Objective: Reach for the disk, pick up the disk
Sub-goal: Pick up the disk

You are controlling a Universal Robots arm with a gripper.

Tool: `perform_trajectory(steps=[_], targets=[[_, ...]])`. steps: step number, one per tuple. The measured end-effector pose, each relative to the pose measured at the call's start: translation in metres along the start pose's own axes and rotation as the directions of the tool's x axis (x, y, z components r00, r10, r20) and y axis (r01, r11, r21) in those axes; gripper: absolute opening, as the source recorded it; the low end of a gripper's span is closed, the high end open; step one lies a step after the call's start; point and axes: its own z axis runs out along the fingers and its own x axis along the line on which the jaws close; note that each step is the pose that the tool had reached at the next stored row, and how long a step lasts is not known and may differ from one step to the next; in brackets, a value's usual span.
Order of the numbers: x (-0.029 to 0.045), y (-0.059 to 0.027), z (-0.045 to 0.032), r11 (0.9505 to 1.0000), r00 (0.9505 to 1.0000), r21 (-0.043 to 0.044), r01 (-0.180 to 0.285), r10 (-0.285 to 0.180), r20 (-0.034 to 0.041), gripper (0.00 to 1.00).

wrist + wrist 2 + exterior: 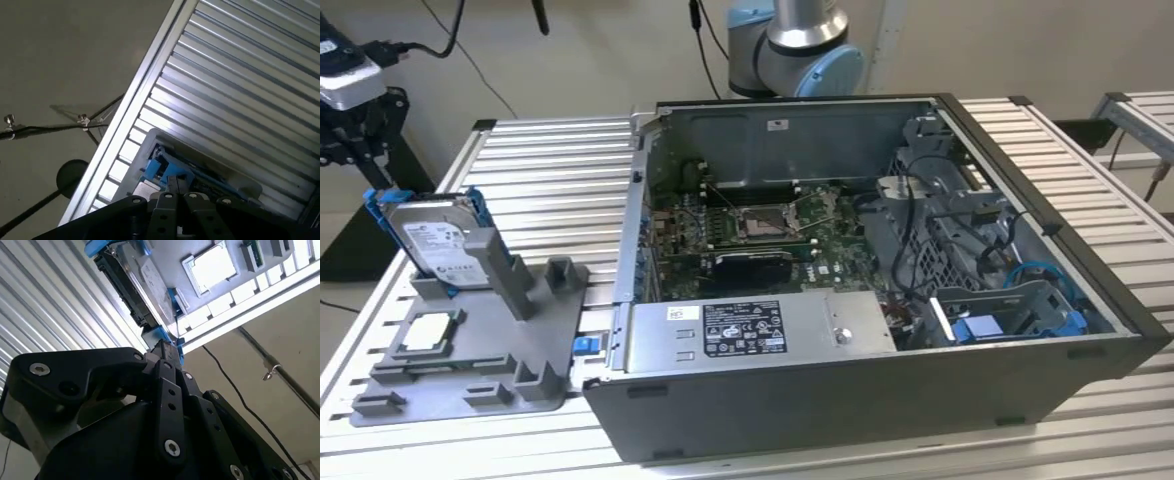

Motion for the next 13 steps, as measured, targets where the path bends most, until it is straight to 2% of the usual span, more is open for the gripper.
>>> perform_trajectory(steps=[3,6,10,13], targets=[[0.0000,0.0000,0.0000,0.9985,0.9985,0.0000,0.055,-0.055,-0.0020,0.00],[0.0000,-0.0001,0.0000,0.9941,0.9941,-0.0001,0.109,-0.109,-0.0042,0.00],[0.0000,0.0000,0.0000,0.9833,0.9833,-0.0005,0.182,-0.182,-0.0070,0.00],[0.0000,0.0000,0.0000,0.9721,0.9720,-0.0009,0.235,-0.235,-0.0091,0.00]])
